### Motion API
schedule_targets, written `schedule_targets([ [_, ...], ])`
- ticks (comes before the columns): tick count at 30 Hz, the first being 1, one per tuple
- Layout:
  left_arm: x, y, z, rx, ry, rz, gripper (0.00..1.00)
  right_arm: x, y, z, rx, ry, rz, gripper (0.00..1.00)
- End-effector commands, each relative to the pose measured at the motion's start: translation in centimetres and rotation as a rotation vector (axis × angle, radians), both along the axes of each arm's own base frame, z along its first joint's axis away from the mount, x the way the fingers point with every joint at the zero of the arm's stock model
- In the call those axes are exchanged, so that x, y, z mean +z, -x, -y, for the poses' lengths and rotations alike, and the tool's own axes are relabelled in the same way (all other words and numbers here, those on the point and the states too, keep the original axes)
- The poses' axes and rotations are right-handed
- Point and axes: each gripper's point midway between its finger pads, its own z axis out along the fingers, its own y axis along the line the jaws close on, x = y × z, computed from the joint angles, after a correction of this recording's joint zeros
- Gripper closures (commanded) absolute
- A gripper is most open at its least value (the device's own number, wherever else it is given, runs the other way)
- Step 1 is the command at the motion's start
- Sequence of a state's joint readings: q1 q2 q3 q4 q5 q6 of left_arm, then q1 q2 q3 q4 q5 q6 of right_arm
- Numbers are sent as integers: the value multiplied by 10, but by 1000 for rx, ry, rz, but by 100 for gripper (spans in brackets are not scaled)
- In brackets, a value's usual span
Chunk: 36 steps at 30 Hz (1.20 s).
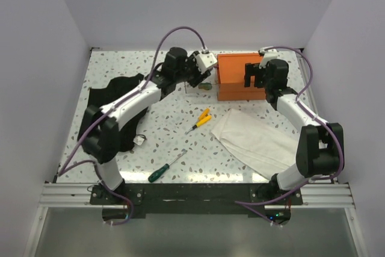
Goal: Sort the tools into containers
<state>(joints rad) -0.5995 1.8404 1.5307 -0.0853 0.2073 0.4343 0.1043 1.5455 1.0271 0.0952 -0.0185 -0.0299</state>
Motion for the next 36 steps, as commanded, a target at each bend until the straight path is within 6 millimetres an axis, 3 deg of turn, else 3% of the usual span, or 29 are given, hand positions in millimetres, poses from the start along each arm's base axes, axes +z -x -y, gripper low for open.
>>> schedule_targets([
  [1,37,82,-10,-225,82,12,44,-81,55,11,20,86,-327,1],
  [2,39,103,-13,-284,92,0,47,-82,55,10,24,88,-328,2],
  [3,8,121,-19,-314,62,-62,48,-81,55,10,22,88,-326,2],
  [5,-6,149,-24,-391,54,-89,52,-81,56,11,21,89,-326,1],
  [6,-30,161,-29,-399,34,-137,53,-81,56,11,21,89,-326,2],
  [9,-56,176,-28,-422,4,-171,57,-83,58,11,21,89,-334,2],
  [12,-75,177,-17,-416,-45,-166,57,-84,60,10,24,86,-339,2],
  [17,-101,155,5,-326,-87,-149,58,-81,60,11,21,87,-331,2],
  [23,-137,137,13,-243,-151,-190,61,-82,67,14,17,92,-328,1],
  [32,-160,113,11,-118,-188,-194,61,-86,75,16,14,91,-332,2],
  [36,-170,120,14,-143,-198,-240,69,-87,74,16,14,90,-334,2],
])
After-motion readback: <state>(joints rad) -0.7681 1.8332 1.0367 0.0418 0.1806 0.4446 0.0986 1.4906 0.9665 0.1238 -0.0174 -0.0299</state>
